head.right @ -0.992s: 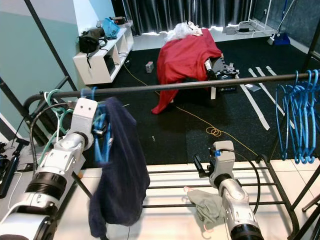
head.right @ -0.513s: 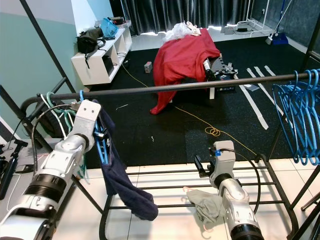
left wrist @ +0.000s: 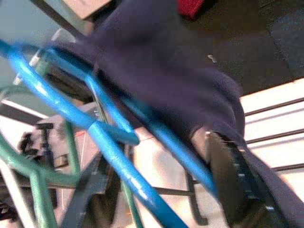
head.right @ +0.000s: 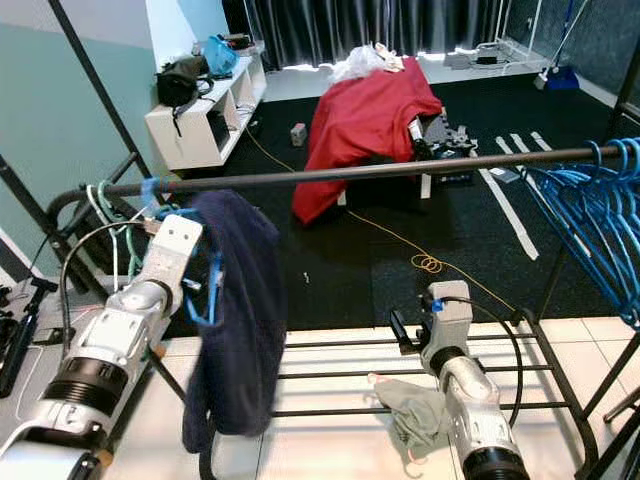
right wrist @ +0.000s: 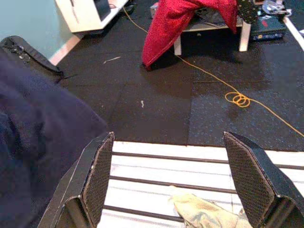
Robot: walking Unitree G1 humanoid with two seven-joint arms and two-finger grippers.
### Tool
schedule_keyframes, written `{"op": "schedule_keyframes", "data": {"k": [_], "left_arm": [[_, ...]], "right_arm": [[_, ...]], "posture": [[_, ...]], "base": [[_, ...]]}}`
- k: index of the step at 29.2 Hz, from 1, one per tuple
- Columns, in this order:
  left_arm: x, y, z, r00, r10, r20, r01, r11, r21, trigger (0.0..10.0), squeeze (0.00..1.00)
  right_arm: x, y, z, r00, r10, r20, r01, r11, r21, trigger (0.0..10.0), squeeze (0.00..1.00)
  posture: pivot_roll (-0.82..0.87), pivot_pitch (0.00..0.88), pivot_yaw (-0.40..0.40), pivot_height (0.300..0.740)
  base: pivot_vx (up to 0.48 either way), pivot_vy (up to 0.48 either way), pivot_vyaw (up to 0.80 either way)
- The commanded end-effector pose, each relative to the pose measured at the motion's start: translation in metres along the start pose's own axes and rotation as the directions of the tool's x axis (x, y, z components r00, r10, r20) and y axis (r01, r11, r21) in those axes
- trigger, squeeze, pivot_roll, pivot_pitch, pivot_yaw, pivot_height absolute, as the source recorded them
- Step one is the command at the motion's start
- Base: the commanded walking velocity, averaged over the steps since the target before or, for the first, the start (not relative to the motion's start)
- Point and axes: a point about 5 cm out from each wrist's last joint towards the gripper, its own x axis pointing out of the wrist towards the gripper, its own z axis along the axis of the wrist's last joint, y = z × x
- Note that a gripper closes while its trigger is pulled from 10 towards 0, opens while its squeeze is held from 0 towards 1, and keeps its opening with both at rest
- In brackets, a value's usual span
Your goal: Hang hanger
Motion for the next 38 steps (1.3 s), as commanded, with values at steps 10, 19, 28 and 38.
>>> {"op": "schedule_keyframes", "data": {"k": [10, 19, 28, 38], "left_arm": [[-0.003, 0.018, -0.019, 0.997, 0.03, -0.077, -0.027, 0.999, 0.038, 0.0, 0.0], [-0.005, 0.017, -0.011, 1.0, 0.005, -0.028, -0.004, 0.999, 0.035, 0.0, 0.0], [-0.027, -0.01, 0.043, 0.901, -0.277, 0.334, 0.281, 0.959, 0.039, 0.0, 0.0], [-0.067, 0.004, 0.071, 0.699, -0.475, 0.535, 0.426, 0.877, 0.222, 0.0, 0.0]], "right_arm": [[0.001, 0.004, 0.001, 1.0, 0.013, -0.002, -0.013, 1.0, 0.01, 10.0, 0.0], [0.0, 0.003, 0.001, 1.0, 0.013, -0.004, -0.013, 1.0, 0.01, 10.0, 0.0], [0.001, 0.002, 0.002, 1.0, 0.011, -0.005, -0.011, 1.0, 0.007, 10.0, 0.0], [0.002, 0.002, 0.002, 1.0, 0.013, -0.008, -0.013, 1.0, 0.012, 10.0, 0.0]], "posture": [[-0.17, 0.0, 0.092, 0.74], [-0.17, 0.0, 0.089, 0.74], [-0.18, 0.0, 0.088, 0.74], [-0.16, 0.0, 0.082, 0.74]], "base": [[0.0, 0.0, 0.0], [0.0, 0.0, 0.0], [0.0, 0.0, 0.0], [0.0, 0.0, 0.0]]}}
